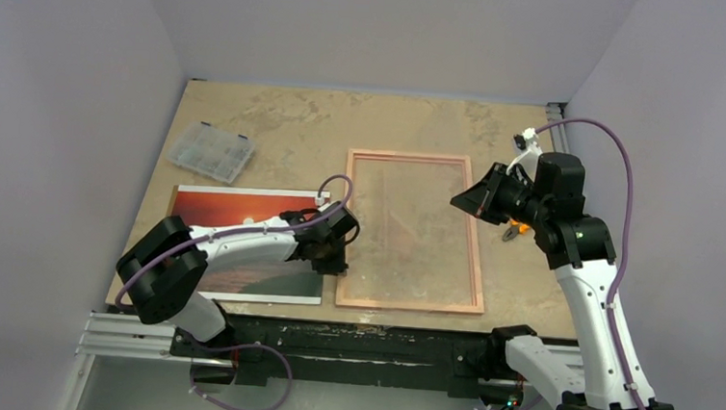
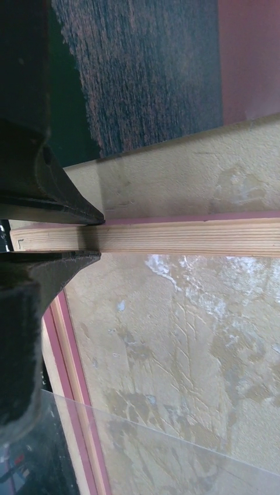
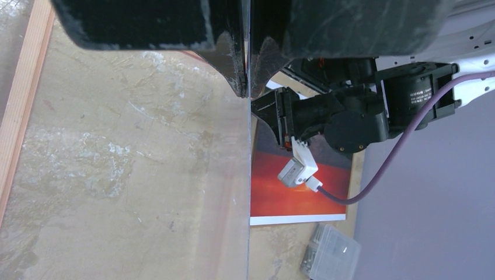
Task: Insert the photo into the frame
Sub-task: Move the photo frame to the center of the board.
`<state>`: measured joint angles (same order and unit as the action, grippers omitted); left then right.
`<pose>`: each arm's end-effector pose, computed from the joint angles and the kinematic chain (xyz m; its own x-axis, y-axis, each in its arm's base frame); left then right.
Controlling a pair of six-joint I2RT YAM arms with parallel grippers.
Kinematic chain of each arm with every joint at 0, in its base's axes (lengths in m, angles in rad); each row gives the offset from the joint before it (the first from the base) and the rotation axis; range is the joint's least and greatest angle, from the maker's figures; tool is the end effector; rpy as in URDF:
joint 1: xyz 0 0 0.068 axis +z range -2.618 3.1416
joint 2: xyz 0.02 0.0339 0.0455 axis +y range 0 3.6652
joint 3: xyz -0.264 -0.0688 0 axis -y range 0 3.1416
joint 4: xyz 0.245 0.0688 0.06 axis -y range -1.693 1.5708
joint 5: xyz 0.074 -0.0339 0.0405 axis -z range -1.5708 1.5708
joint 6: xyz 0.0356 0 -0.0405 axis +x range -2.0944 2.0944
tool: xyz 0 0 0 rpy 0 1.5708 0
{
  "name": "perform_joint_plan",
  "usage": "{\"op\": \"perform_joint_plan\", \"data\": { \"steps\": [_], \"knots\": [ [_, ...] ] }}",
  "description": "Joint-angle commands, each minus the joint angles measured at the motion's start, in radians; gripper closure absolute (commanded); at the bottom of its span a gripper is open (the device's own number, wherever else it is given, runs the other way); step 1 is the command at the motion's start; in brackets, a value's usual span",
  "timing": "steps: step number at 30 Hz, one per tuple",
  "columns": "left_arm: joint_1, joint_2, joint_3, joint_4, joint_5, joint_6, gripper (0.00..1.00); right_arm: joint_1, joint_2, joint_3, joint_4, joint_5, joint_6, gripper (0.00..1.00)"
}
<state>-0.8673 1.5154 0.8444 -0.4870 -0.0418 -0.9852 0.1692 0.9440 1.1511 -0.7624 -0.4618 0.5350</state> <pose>0.1813 -0.2114 0.1714 -0.9534 -0.1632 -0.2536 -0.0787 0.9464 -0.3132 0.1773 0.0464 0.3806 -0.7142 0.3410 -0.6112 -0.1858 0.7496 0.6353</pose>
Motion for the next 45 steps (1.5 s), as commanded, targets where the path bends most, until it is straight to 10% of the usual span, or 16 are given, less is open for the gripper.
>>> {"op": "perform_joint_plan", "data": {
  "steps": [1,6,16,33,45],
  "knots": [
    [-0.018,-0.043,-0.02,-0.049,-0.027,0.003,1.0,-0.004,-0.016,0.001,0.066,-0.034,0.022,1.0],
    [-0.027,-0.072,-0.022,-0.046,-0.029,0.019,0.96,-0.004,-0.019,-0.001,0.072,-0.055,0.028,1.0],
    [-0.026,-0.2,-0.037,0.042,0.037,0.058,0.4,-0.004,-0.014,0.001,0.084,-0.086,0.036,1.0],
    [0.156,-0.389,-0.217,0.213,0.259,0.051,0.41,-0.004,0.008,-0.112,0.263,-0.212,0.111,1.0],
    [0.207,-0.328,-0.242,0.187,0.235,0.079,0.62,-0.082,0.043,-0.203,0.454,-0.284,0.227,1.0]
  ]
}}
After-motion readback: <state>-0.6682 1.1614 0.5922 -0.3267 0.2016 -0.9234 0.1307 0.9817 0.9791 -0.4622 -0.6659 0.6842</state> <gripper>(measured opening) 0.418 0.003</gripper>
